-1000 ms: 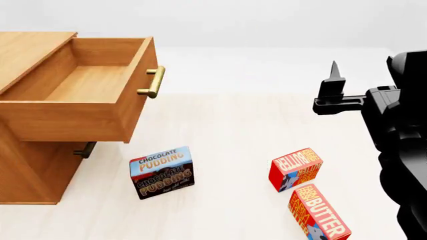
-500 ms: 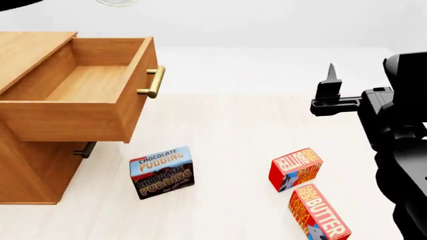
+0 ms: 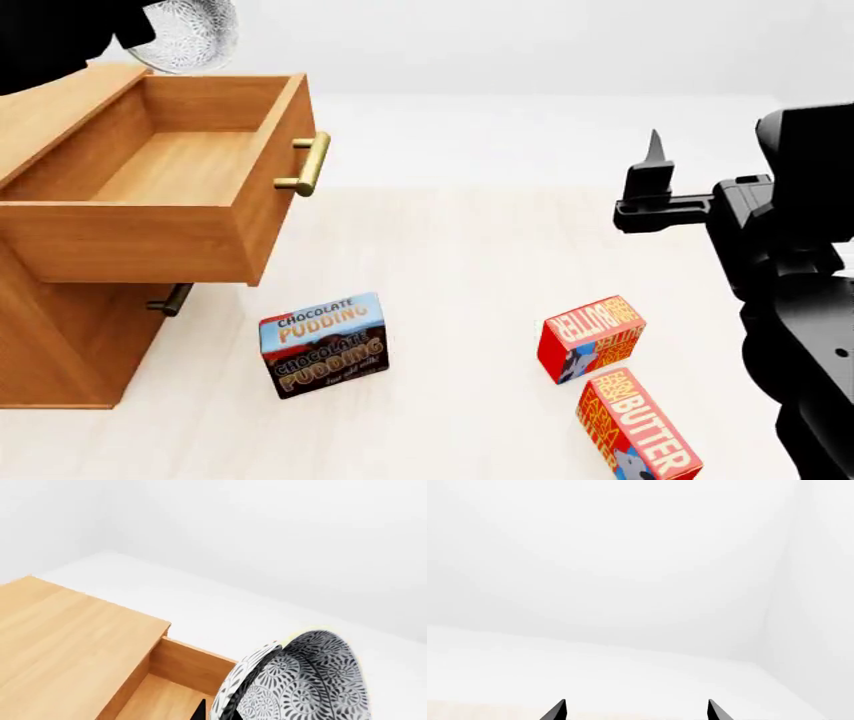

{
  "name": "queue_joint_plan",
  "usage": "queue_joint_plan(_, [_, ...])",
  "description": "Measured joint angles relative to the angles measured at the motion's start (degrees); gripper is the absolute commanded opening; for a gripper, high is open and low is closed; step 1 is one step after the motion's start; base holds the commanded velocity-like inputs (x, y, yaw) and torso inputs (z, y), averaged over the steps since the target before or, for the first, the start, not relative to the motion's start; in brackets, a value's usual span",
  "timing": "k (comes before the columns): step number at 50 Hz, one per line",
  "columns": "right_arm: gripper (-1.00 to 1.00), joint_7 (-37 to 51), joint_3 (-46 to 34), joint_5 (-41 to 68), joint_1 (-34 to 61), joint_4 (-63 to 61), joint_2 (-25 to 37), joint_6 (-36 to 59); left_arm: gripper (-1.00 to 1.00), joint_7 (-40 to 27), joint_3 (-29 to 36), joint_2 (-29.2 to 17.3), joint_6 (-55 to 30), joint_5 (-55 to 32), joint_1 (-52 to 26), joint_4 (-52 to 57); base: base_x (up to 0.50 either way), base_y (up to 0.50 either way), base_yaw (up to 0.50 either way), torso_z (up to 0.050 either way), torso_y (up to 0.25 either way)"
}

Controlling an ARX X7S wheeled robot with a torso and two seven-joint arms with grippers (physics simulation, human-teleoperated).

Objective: Put the bowl in the top drawer of the cabinet.

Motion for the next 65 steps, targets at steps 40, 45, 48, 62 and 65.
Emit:
queue_joint_plan(40, [1.00,0.6,-0.8,0.0,-0.9,1.2,0.0,-1.3,-1.00,5.7,-1.6,4.4,9.3,3.4,2.0,-20.3,0.00,0.00,0.00,0.000,0.001])
queue_joint_plan(45, [1.00,0.7,-1.0,0.0,-0.7,1.3,0.1,-1.3,-1.00,6.1,-3.1,4.8,9.7,4.8,2.0,-22.0,0.00,0.00,0.00,0.003,0.000])
queue_joint_plan(48, [1.00,0.8,-1.2,0.0,-0.6,1.4,0.1,-1.3,-1.00,6.2,-4.3,5.1,9.8,6.0,2.1,-22.7,0.00,0.00,0.00,0.000,0.000])
queue_joint_plan(62, [1.00,0.9,-2.0,0.1,0.1,2.0,0.1,-1.3,-1.00,6.9,-12.7,6.0,9.5,14.5,3.2,-24.3,0.00,0.00,0.00,0.000,0.001])
queue_joint_plan(65, [1.00,1.0,-2.1,0.1,0.1,2.1,0.1,-1.3,-1.00,7.2,-15.0,6.2,9.4,16.9,3.7,-24.4,0.00,0.00,0.00,0.000,0.000])
